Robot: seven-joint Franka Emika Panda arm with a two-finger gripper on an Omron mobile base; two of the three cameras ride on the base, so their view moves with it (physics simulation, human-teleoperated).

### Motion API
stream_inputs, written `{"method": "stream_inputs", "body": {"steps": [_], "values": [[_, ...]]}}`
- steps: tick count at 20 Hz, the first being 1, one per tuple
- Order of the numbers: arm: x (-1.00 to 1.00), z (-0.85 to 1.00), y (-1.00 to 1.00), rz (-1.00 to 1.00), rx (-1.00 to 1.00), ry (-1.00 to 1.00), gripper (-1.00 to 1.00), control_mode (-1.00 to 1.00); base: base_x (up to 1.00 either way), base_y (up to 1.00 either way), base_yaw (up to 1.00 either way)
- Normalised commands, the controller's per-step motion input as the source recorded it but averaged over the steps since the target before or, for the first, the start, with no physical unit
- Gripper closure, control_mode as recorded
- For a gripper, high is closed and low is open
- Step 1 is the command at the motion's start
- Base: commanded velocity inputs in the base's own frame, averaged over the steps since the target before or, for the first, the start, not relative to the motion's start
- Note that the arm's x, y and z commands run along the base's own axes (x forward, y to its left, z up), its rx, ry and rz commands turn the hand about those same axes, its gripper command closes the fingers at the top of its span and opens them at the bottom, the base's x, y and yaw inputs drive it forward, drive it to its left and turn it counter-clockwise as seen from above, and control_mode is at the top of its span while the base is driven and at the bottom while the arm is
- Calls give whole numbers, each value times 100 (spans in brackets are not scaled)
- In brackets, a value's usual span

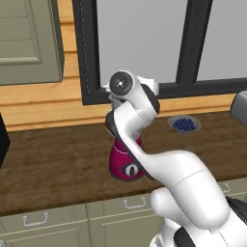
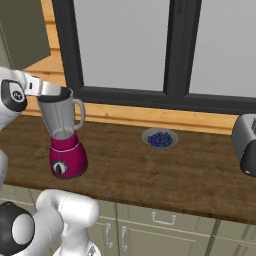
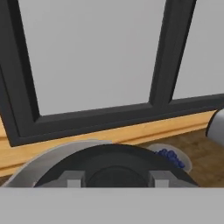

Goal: Close the lid blender by securely placing the lid on top.

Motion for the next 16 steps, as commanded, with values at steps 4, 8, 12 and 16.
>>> {"method": "stream_inputs", "body": {"steps": [4, 8, 12, 16], "values": [[7, 0, 21, -23, 0, -5, 100, -100, 0, 0, 0], [7, 0, 16, -26, 0, -4, 100, -100, 0, 0, 0], [19, 0, 4, -19, 0, -1, 100, -100, 0, 0, 0], [25, 0, 0, -4, 0, 0, 100, -100, 0, 0, 0]]}}
